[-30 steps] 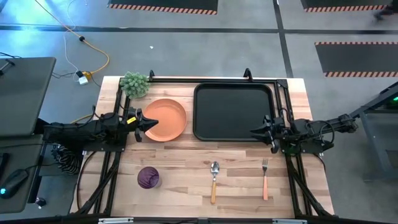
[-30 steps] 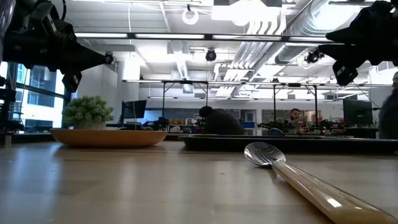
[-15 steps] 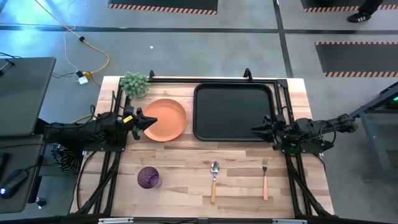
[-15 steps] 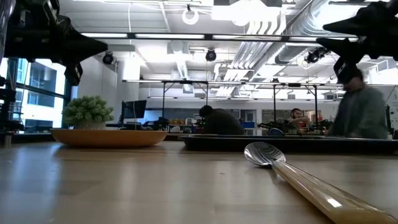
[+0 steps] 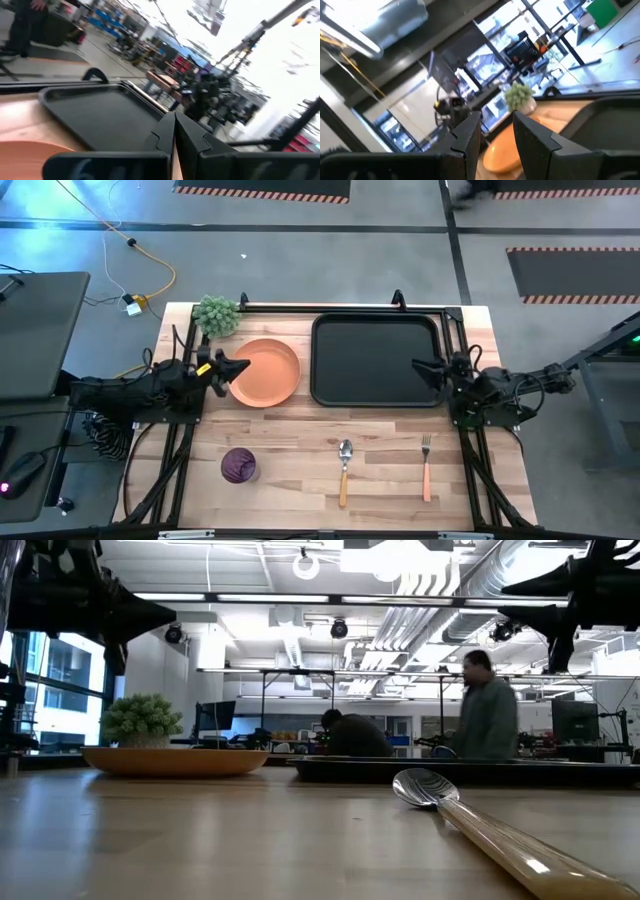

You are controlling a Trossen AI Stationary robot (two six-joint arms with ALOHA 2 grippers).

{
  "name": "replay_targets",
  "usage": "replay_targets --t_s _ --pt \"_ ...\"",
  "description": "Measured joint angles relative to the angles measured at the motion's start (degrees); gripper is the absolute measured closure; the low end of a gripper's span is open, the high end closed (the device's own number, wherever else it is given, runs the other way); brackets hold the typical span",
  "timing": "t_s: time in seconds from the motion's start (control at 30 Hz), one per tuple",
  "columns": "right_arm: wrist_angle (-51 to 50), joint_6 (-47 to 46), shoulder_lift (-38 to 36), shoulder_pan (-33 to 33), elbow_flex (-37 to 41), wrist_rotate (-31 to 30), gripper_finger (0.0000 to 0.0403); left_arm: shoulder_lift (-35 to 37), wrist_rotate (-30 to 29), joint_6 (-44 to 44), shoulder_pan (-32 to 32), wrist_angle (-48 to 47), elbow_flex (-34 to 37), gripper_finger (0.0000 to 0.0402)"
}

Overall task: Pick and place plate/cup/fork/spoon on tray
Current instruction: Put the purple cup on top the top left side of the black serving tray

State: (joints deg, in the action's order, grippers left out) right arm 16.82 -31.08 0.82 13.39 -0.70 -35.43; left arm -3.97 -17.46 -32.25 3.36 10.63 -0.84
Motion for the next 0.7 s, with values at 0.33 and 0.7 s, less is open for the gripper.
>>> replay_targets --t_s 0.33,0.7 --pt "1.50 0.01 0.00 0.00 -0.01 -1.57 0.0293 0.00 -2.11 2.42 0.00 0.00 0.00 0.0362" --pt "4.13 0.03 0.02 0.00 0.01 -4.80 0.0293 -0.02 -7.65 -0.71 0.00 6.43 -0.04 0.0305"
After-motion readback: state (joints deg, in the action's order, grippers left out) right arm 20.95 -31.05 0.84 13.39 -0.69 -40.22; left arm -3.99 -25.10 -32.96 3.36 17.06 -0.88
